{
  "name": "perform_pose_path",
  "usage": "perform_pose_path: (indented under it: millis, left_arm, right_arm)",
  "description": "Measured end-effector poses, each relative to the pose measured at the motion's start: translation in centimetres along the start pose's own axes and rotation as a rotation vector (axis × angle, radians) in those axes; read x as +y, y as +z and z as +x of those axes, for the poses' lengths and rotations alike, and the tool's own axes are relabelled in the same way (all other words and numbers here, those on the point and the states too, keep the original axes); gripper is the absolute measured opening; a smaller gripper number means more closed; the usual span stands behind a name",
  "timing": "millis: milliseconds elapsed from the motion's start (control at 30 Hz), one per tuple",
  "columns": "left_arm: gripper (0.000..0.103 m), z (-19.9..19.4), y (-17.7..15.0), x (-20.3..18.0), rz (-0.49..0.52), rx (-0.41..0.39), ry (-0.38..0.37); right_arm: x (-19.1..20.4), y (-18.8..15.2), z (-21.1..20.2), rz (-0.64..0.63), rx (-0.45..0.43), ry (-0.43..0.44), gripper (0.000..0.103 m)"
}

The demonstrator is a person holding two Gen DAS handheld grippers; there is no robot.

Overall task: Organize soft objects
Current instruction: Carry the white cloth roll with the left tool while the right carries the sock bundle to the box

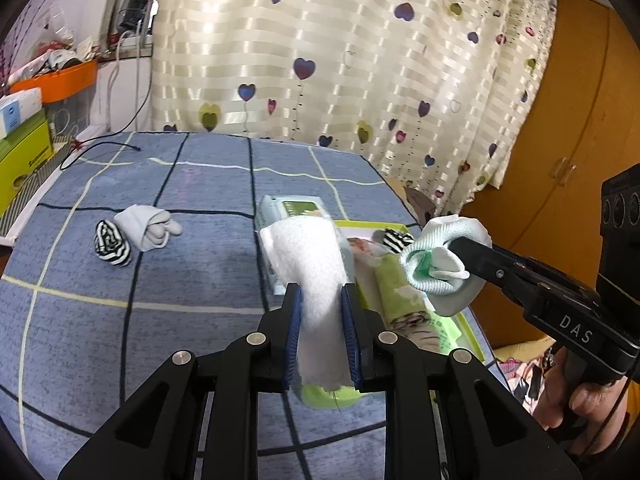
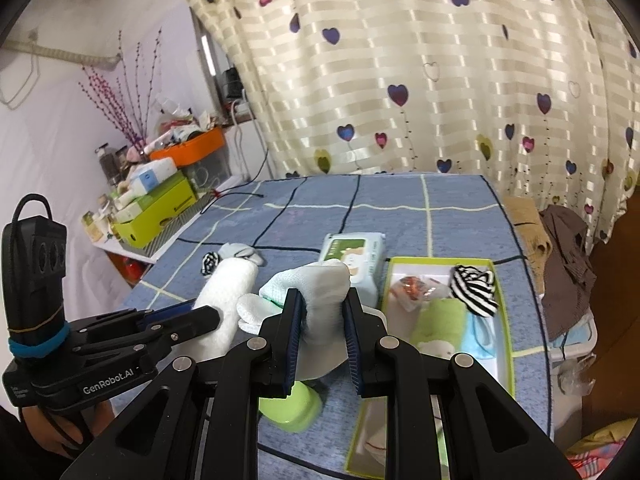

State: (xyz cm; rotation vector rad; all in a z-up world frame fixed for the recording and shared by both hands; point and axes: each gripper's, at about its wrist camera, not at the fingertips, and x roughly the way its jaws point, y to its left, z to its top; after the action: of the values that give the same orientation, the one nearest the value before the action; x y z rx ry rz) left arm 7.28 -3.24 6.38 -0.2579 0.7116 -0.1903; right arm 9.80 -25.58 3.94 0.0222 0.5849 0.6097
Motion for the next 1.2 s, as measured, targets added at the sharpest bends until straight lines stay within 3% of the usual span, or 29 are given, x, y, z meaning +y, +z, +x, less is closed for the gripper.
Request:
perform_pose_path:
  millis: [800, 1200]
  left_arm:
    - [0.021, 2.3, -0.3, -6.6, 0.105, 0.054, -0.104]
    - [0.021, 4.0, -1.2, -8.3, 0.132, 0.102, -0.135]
  right_arm:
    - [-7.5, -2.5, -4.0, 0.127, -0.028, -0.117, 0.020]
    - [-10.3, -5.3, -2.7, 0.173, 0.045, -0.160, 0.020]
